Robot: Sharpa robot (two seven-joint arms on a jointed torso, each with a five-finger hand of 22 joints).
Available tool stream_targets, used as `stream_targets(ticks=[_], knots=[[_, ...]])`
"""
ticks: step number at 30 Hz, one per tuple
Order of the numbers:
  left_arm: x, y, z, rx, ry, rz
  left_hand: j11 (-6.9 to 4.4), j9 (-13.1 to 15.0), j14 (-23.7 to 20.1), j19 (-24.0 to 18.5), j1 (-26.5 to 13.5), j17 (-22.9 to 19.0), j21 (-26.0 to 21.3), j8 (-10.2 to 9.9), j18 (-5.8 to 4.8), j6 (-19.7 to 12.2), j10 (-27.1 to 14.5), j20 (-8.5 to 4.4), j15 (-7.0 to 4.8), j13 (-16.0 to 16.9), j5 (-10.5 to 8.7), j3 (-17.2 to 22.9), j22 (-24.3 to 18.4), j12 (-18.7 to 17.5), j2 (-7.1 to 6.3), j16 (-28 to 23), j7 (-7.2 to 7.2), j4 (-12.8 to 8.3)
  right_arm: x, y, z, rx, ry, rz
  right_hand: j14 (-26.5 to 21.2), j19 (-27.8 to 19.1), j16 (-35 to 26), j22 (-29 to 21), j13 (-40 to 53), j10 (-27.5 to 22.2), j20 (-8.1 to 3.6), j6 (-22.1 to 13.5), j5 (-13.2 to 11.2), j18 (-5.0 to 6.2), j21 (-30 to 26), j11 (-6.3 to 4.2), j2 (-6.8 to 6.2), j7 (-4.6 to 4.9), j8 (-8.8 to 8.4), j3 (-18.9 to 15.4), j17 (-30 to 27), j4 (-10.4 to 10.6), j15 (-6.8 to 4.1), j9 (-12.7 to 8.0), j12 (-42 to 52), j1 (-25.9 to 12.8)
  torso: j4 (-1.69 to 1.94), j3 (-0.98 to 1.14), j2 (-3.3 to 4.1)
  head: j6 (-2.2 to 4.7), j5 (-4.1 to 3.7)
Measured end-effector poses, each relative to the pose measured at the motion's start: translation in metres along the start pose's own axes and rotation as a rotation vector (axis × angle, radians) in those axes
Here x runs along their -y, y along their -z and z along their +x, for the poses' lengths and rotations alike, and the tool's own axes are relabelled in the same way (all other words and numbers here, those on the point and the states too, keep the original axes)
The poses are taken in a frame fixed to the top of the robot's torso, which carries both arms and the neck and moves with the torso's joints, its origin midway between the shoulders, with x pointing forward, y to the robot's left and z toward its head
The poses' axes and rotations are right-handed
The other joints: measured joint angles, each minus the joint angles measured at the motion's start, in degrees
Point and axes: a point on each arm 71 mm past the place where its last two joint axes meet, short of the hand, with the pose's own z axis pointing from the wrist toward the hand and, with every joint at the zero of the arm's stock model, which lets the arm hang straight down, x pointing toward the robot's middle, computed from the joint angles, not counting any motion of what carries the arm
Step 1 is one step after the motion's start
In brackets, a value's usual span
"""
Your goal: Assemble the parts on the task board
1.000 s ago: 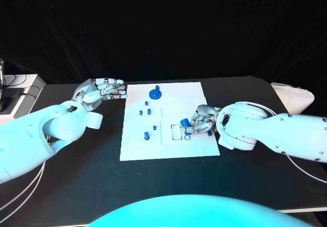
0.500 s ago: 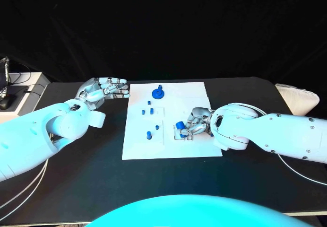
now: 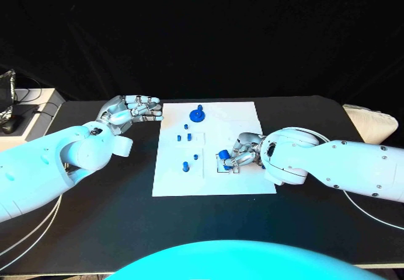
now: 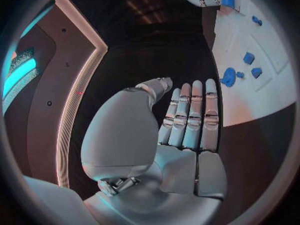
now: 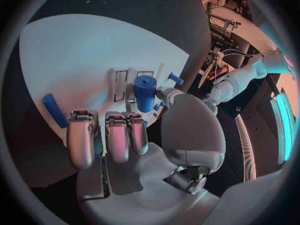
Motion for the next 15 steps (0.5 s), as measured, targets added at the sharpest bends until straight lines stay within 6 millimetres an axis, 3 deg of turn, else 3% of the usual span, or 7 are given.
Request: stream_targets(ticks=[15], knots=[[-0.0005,0.0,0.0001,-0.001,0.001,-0.005,0.0,0.0,0.0,0.0,0.0,0.07,0.0,0.0,0.0,0.0,0.0,0.0,0.0,0.0,0.0,0.0,-0.05,0.0,0.0,0.0,0.0,0.0,-0.001,-0.0016,0.0012,-0.012,0.012,0.0,0.0,0.0,0.0,-0.01,-0.01,0.05,0.0,0.01,-1.09,0.0,0.0,0.05,-0.98,-0.01,-0.07,1.08,0.0,-2.34,0.0,0.22,-0.45,-0.98,-0.01,0.03,-0.03,0.0,0.03]])
